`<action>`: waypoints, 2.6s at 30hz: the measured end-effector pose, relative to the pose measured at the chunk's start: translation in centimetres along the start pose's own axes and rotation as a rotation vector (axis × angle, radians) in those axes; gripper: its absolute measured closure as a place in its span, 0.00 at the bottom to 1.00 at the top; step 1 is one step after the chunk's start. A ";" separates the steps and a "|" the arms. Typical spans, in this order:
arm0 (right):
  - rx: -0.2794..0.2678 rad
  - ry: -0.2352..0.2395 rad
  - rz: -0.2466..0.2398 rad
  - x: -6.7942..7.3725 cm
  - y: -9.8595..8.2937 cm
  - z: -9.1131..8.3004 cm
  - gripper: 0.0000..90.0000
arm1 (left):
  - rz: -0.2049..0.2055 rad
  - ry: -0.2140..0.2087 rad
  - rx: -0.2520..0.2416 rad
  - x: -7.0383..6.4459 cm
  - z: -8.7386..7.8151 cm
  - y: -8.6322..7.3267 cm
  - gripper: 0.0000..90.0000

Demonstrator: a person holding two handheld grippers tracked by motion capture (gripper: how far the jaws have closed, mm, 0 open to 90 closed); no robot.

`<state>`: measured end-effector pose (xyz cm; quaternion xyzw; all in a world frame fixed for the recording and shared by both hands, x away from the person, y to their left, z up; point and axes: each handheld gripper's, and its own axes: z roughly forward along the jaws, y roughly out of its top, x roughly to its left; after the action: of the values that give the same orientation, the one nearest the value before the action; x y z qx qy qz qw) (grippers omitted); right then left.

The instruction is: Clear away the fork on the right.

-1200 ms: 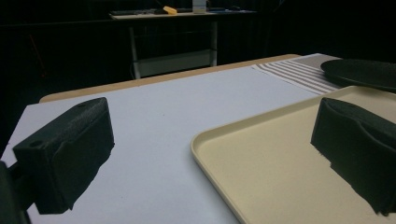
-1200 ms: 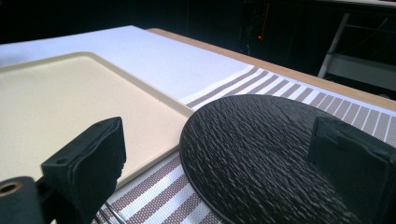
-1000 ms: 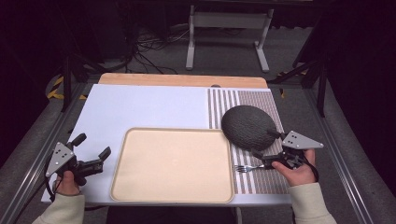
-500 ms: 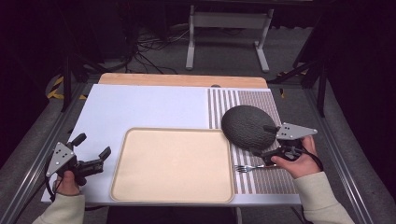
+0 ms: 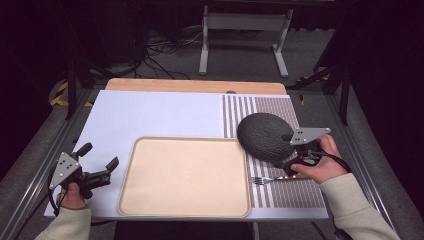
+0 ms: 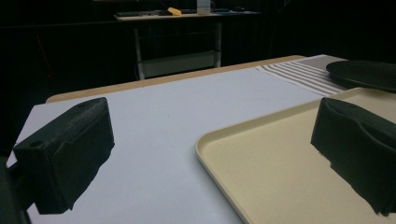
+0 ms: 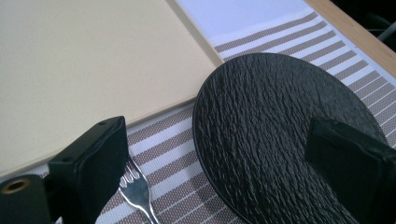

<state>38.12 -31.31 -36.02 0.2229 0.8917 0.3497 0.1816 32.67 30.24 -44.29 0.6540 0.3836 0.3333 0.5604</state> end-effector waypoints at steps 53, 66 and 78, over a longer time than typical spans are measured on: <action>0.506 0.261 -0.291 -0.4 -1.5 3.3 0.43 | -0.009 -0.002 0.009 0.0 0.1 -0.1 0.00; 0.600 0.345 -0.415 -0.3 -2.4 4.7 0.65 | -0.004 -0.001 0.010 0.0 0.1 -0.2 0.00; 0.631 0.388 -0.491 0.0 -2.4 5.1 0.86 | -0.004 -0.003 0.012 0.1 0.1 -0.2 0.00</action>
<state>39.92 -30.17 -41.25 -0.0207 0.9988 0.0424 0.0115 32.76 30.26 -44.47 0.6569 0.3864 0.3289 0.5577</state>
